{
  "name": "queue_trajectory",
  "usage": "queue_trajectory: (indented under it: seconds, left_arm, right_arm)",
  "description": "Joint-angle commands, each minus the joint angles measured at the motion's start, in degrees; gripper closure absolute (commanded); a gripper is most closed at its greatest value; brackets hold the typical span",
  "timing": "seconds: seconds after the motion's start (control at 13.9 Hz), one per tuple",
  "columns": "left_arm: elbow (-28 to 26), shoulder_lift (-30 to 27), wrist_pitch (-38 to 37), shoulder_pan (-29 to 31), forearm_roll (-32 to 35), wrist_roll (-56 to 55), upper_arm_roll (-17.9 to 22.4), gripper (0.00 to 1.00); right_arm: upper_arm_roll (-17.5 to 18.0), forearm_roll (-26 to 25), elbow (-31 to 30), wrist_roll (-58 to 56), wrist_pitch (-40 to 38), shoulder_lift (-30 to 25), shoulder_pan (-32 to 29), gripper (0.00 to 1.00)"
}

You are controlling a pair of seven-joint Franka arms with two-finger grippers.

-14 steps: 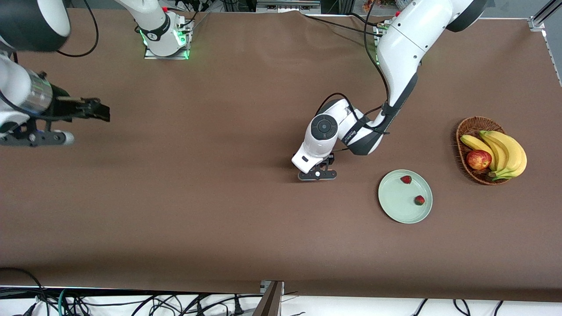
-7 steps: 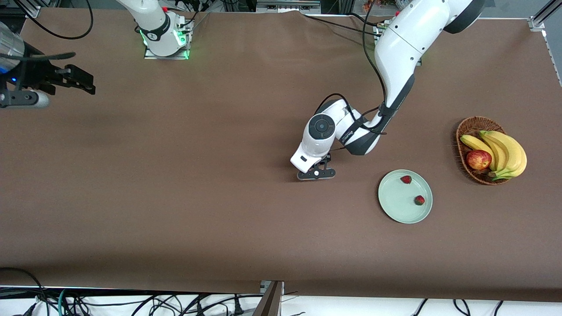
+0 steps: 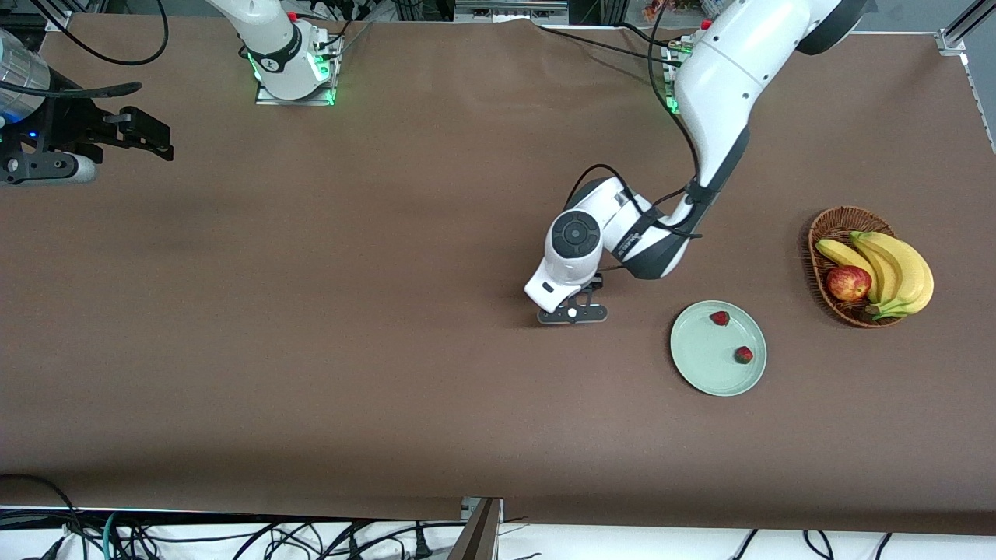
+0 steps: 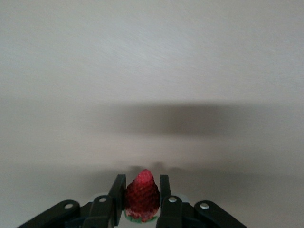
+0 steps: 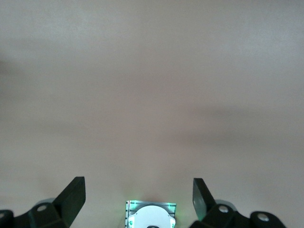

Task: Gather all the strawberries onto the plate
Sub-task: 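Grasp the third strawberry with the left gripper while the right gripper retracts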

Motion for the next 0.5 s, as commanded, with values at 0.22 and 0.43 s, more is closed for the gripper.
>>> queue_trajectory:
  seconds: [0.22, 0.43]
  left_arm:
    - [0.3, -6.8, -11.7, 7.3, 1.1, 22.1, -0.1, 0.73]
    - [0.1, -6.3, -11.9, 12.6, 1.1, 41.2, -0.1, 0.68]
  right_arm:
    - [0.1, -0.1, 0.4, 0.6, -0.5, -0.4, -1.3, 0.0]
    - [0.0, -0.2, 0.5, 0.4, -0.4, -0.4, -1.3, 0.0]
